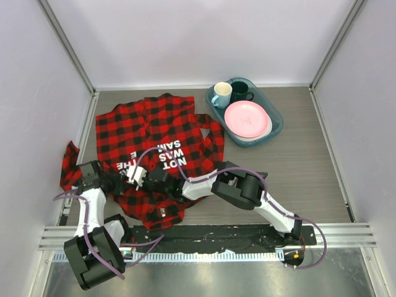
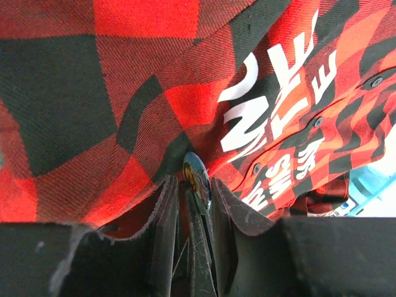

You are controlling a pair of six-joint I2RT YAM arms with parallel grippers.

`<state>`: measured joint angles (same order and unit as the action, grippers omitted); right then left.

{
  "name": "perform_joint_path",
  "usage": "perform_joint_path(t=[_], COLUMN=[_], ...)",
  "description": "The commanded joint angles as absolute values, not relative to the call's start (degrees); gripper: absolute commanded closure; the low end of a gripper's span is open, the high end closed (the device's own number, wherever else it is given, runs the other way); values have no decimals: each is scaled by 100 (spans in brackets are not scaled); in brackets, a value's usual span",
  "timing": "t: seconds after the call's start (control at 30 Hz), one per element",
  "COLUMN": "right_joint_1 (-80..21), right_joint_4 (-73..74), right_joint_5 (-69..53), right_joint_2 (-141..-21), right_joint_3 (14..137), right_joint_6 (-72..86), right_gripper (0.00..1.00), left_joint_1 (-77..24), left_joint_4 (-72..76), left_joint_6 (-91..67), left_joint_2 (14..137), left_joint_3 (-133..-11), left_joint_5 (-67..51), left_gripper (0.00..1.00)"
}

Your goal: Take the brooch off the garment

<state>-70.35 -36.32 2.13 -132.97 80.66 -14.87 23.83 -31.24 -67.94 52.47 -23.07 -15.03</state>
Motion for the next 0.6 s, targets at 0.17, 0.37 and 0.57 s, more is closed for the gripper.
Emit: perform_joint_path(t=[0.17, 0.37, 0.57], right_joint_1=[-7031, -7075, -7110], right_joint_4=[-3173, -3120, -2578], right_joint_5=[387, 395, 466], right_joint_2=[-13254, -13263, -13201], right_joint_3=[7954, 7989, 8261], right_joint_6=[-1626, -1714, -1539], right_gripper=[99, 99, 86], left_joint_1=[2558, 2558, 2558], left_joint_4=[-2786, -2637, -1855], left_joint_6=[-6469, -6381, -6153], left_joint_2=[5519, 5581, 5582], left_joint_3=[-2320, -2250, -1978], left_joint_5=[-1802, -1924, -2337], left_gripper=[75, 77, 100])
